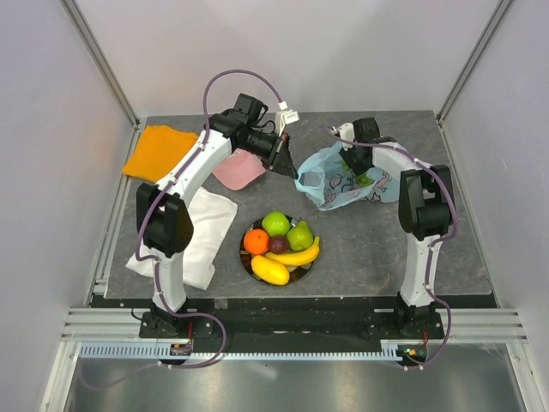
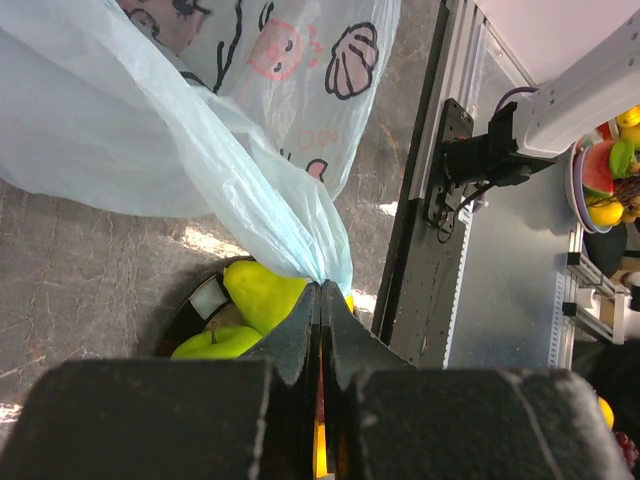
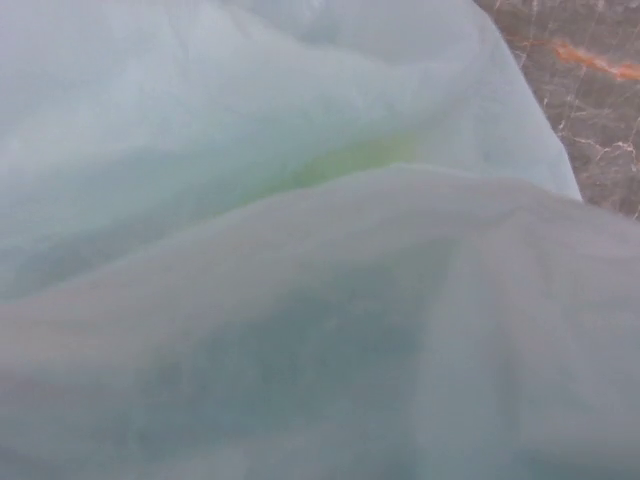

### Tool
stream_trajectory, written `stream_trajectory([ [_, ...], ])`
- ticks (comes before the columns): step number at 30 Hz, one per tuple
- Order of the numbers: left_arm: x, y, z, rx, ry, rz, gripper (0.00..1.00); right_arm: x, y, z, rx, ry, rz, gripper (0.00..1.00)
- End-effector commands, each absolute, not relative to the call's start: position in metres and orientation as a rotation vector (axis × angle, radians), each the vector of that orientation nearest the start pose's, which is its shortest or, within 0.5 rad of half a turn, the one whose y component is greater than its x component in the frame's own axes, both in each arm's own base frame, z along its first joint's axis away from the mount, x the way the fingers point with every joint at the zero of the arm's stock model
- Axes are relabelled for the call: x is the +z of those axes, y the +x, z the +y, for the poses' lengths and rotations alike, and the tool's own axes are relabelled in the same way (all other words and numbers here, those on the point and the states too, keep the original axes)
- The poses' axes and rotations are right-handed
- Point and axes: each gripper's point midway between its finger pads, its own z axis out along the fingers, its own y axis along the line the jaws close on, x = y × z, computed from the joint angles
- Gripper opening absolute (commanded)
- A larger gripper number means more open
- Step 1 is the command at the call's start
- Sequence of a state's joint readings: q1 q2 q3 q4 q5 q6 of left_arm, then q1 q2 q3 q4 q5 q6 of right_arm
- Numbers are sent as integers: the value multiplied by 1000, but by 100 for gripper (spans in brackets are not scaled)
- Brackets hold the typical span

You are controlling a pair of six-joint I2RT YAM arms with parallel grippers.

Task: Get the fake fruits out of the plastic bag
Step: Take out the fake fruit from the plastic bag.

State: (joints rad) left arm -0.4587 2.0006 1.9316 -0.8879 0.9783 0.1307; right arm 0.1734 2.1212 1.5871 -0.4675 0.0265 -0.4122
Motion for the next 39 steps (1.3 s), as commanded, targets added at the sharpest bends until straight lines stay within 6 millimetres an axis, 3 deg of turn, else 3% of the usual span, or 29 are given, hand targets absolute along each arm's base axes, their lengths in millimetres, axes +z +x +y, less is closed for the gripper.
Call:
stream_trajectory([
  [1, 245, 336, -329, -1372, 1089, 2094, 2, 94, 516, 75, -84, -701, 2304, 31],
  [2, 245, 336, -329, -1370, 1089, 2096, 2, 100, 507, 78, -51, -711, 2299, 27],
  [3, 244, 338, -329, -1365, 1086, 2098, 2, 131, 499, 88, 9, -731, 2234, 26],
  [5, 246, 342, -330, -1346, 1086, 2091, 2, 143, 471, 95, 98, -780, 2247, 25],
  [6, 246, 347, -330, -1318, 1084, 2091, 2, 170, 456, 98, 122, -798, 2199, 24],
  [8, 249, 356, -333, -1297, 1080, 2078, 2, 174, 420, 109, 250, -855, 2213, 25],
  [9, 249, 361, -333, -1278, 1077, 2075, 1, 194, 405, 112, 276, -859, 2173, 25],
  [10, 252, 366, -336, -1272, 1078, 2063, 2, 199, 390, 115, 321, -861, 2179, 25],
  [11, 252, 369, -337, -1269, 1074, 2060, 2, 195, 376, 117, 358, -867, 2190, 25],
  [12, 253, 372, -338, -1260, 1072, 2055, 2, 211, 364, 119, 369, -870, 2148, 25],
  [13, 256, 377, -339, -1247, 1069, 2044, 2, 212, 355, 119, 386, -871, 2145, 26],
  [16, 265, 385, -340, -1207, 1062, 2015, 2, 196, 339, 110, 348, -836, 2191, 27],
  [18, 273, 385, -340, -1202, 1062, 1994, 2, 164, 339, 94, 268, -777, 2317, 27],
  [20, 280, 381, -340, -1213, 1070, 1976, 2, 143, 340, 97, 303, -752, 2391, 29],
  [27, 267, 356, -335, -1307, 1076, 2026, 2, 114, 354, 101, 330, -738, 2454, 28],
  [29, 264, 351, -335, -1327, 1080, 2035, 2, 136, 363, 105, 344, -751, 2408, 31],
  [30, 259, 349, -335, -1338, 1080, 2050, 2, 146, 357, 112, 406, -781, 2391, 31],
  [31, 257, 348, -336, -1339, 1083, 2052, 1, 173, 359, 116, 413, -803, 2319, 31],
  [33, 256, 352, -340, -1331, 1078, 2057, 2, 195, 346, 123, 464, -879, 2260, 32],
  [34, 255, 356, -342, -1320, 1074, 2057, 2, 217, 340, 124, 463, -898, 2199, 31],
  [39, 255, 395, -345, -1103, 1033, 2054, 2, 274, 310, 132, 521, -905, 2074, 29],
])
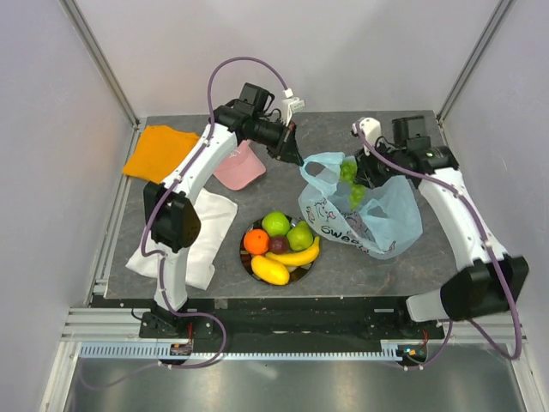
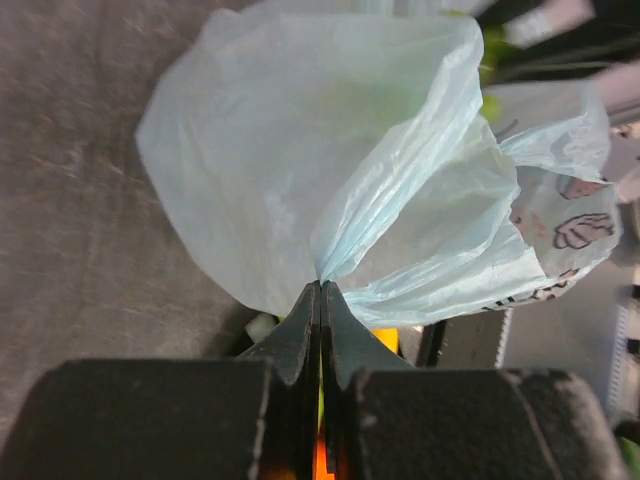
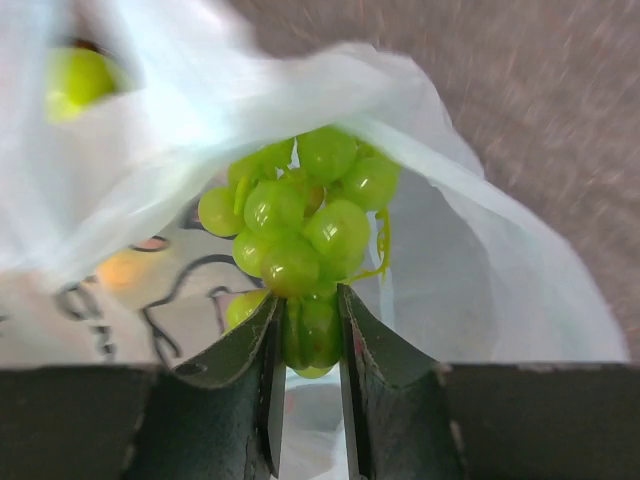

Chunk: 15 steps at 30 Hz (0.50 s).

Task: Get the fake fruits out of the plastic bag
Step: Take out the fake fruit from the plastic bag, then place the fake fruit on the plate.

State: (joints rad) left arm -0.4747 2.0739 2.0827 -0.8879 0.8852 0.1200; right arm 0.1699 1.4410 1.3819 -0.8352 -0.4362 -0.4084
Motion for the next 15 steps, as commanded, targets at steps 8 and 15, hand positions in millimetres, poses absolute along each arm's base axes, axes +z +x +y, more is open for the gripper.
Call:
stream_trajectory([
  [8, 252, 477, -337, -783, 857, 2036, 1, 345, 294, 134, 515, -846, 1944, 27],
  [15, 266, 485, -328, -725, 802, 2023, 49, 349, 248, 219, 754, -1110, 1893, 29],
])
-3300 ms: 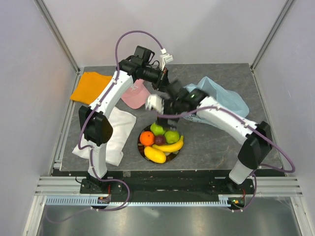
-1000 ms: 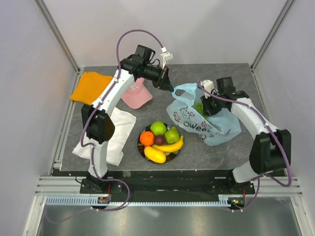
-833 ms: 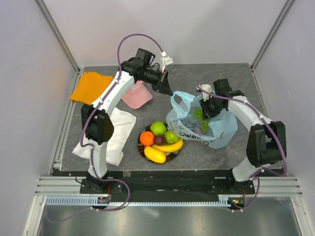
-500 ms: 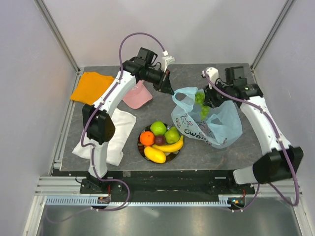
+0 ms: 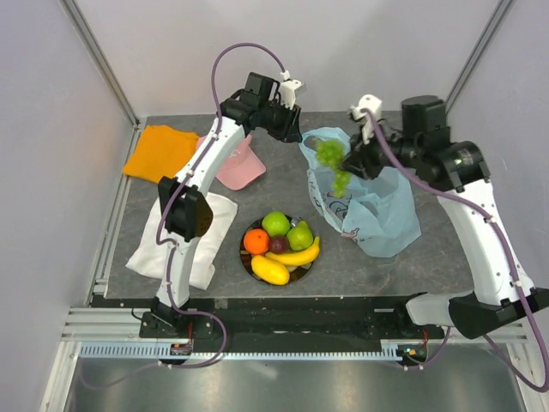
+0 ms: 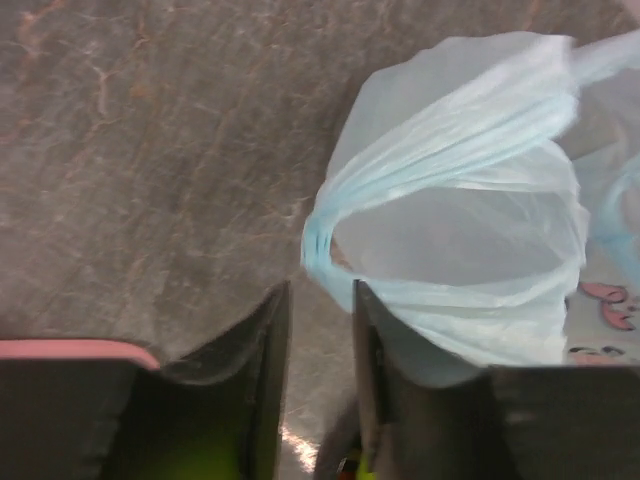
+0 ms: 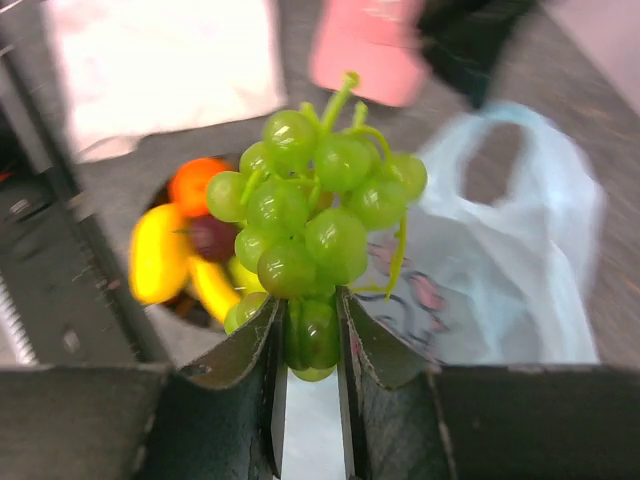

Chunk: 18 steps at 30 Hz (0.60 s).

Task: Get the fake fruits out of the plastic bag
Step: Place the fake fruit on the plate.

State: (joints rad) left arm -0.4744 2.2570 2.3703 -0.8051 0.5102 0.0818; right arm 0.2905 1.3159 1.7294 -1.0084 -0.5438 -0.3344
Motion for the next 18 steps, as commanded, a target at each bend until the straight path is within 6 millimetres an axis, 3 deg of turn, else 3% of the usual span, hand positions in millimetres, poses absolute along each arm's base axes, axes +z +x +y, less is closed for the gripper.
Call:
stream_trajectory([
  [1, 270, 484, -324, -707, 781, 2027, 54, 339, 245, 227, 779, -1148, 1904, 29],
  [3, 288, 482, -310, -652, 744, 2017, 66, 315, 232, 242, 807, -1268, 1920, 29],
  [5, 287, 482, -291, -576, 710, 2046, 78, 302, 223, 253, 826, -1355, 1915, 28],
  [6, 305, 475, -281, -566, 694, 2025, 81, 290, 225, 259, 840, -1378, 1946, 29],
  [8, 303, 469, -261, -557, 672, 2057, 86, 275, 220, 268, 874, -1420, 1994, 28],
  [9, 318, 461, -252, -549, 668, 2034, 86, 262, 221, 273, 905, -1437, 2032, 28],
  [11, 313, 454, -234, -535, 652, 2063, 86, 243, 221, 279, 905, -1447, 2087, 28],
  [12, 325, 447, -226, -532, 641, 2042, 86, 231, 223, 281, 916, -1438, 2137, 28],
  [13, 319, 444, -217, -530, 633, 2065, 86, 226, 226, 284, 918, -1427, 2151, 28],
  [18, 329, 426, -194, -532, 622, 2051, 84, 192, 228, 291, 934, -1342, 2302, 28],
])
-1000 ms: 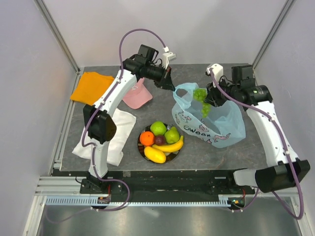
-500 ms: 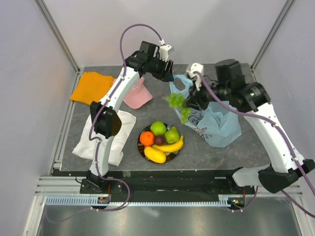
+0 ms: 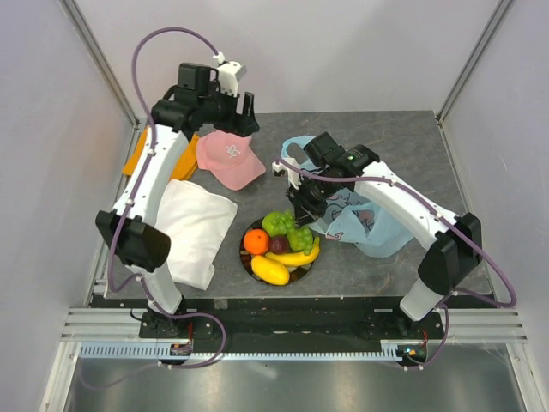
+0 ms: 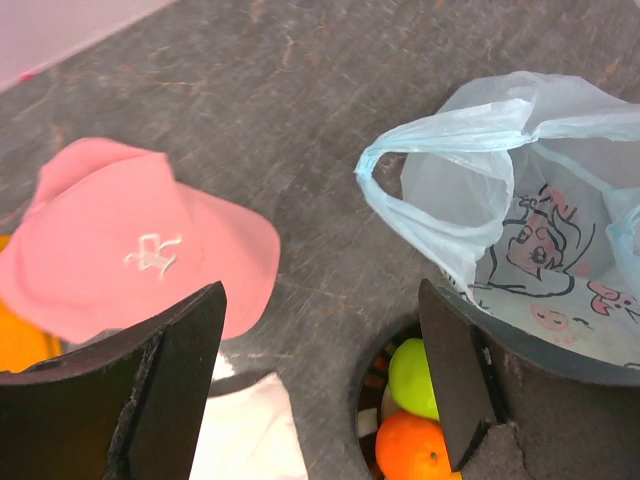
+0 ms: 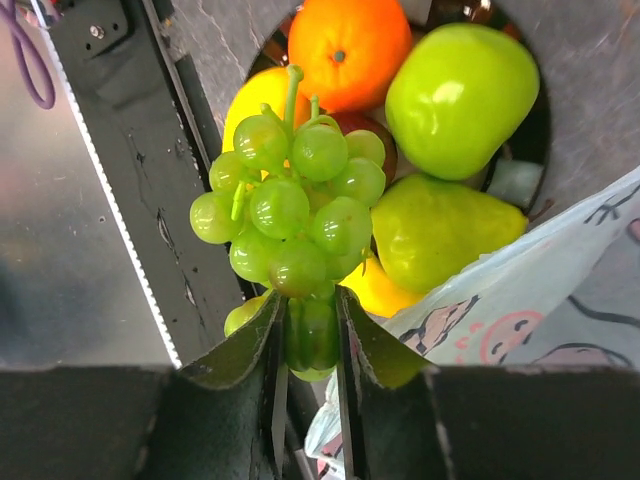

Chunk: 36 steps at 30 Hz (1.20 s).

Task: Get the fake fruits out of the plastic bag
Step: Place the fake fruit on the plate, then adjust the plastic bag at the center of the board.

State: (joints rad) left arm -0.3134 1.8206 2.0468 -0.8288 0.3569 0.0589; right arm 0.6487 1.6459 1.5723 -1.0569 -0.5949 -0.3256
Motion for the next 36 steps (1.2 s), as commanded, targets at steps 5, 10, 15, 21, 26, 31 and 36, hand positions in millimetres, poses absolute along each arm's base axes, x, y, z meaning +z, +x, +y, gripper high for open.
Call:
stream_trajectory([
  [5, 330, 416, -184, -528, 610, 2056, 84, 175, 225, 302, 884, -1365, 2338, 30],
  [10, 330, 412, -180, -528, 609, 2057, 84, 153, 227, 308, 835, -1389, 2377, 31],
  [15, 332, 406, -178, -530, 613, 2049, 83, 130, 231, 306, 738, -1412, 2431, 47],
  [21, 326, 402, -176, -533, 620, 2061, 83, 155, 241, 302, 677, -1418, 2379, 98],
  [26, 328, 400, -178, -557, 623, 2058, 83, 193, 231, 294, 738, -1414, 2306, 98],
  [31, 330, 402, -180, -562, 627, 2051, 83, 176, 239, 251, 552, -1345, 2390, 98],
  [36, 329, 403, -181, -564, 636, 2049, 83, 138, 295, 170, 405, -988, 2639, 98],
])
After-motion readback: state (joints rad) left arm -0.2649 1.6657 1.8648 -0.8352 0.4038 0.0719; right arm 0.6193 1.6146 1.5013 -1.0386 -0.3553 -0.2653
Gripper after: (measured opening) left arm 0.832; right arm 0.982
